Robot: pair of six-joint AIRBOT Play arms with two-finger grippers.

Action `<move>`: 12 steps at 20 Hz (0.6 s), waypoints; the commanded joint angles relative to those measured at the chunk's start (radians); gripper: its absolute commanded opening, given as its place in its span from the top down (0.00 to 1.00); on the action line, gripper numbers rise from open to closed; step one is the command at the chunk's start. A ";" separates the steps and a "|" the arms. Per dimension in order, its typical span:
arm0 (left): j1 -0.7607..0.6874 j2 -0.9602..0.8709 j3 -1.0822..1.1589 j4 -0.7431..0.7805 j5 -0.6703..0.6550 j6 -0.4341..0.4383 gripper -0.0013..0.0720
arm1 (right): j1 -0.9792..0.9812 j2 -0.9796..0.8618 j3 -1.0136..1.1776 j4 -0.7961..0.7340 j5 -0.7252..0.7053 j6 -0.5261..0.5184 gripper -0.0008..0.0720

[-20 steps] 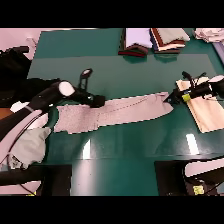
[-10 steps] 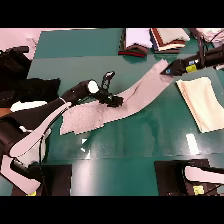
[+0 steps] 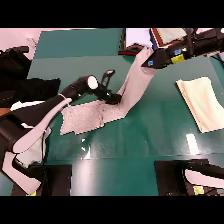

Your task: Fold the shirts.

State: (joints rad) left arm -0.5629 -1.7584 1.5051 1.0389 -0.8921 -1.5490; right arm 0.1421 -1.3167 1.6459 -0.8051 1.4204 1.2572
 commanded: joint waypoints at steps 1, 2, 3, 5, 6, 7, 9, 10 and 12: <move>0.100 0.110 0.027 0.119 -0.062 -0.036 0.95 | 0.098 0.001 0.024 0.002 -0.048 0.018 0.97; 0.144 0.173 0.027 0.169 -0.076 -0.040 0.95 | 0.134 0.001 0.024 0.002 -0.073 0.018 0.97; 0.187 0.237 0.027 0.217 -0.090 -0.040 0.95 | 0.180 -0.006 0.024 0.005 -0.100 0.018 0.97; 0.278 0.378 0.027 0.322 -0.114 -0.040 0.95 | 0.298 -0.047 0.024 0.040 -0.180 0.016 0.97; 0.320 0.442 0.027 0.363 -0.121 -0.040 0.95 | 0.369 -0.083 0.024 0.068 -0.241 0.004 0.97; 0.359 0.502 0.027 0.398 -0.126 -0.040 0.95 | 0.437 -0.124 0.025 0.100 -0.306 -0.012 0.97; 0.426 0.608 0.027 0.450 -0.135 -0.040 0.95 | 0.578 -0.230 0.034 0.143 -0.465 -0.037 0.92; 0.447 0.645 0.027 0.462 -0.144 -0.040 0.95 | 0.631 -0.285 0.063 0.142 -0.512 -0.043 0.65; 0.464 0.694 0.027 0.491 -0.169 -0.040 0.95 | 0.690 -0.377 0.150 0.119 -0.526 -0.046 0.51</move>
State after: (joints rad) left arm -0.1543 -1.1687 1.5314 1.4479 -1.0283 -1.5883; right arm 0.7116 -1.5780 1.7264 -0.6945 1.0138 1.2293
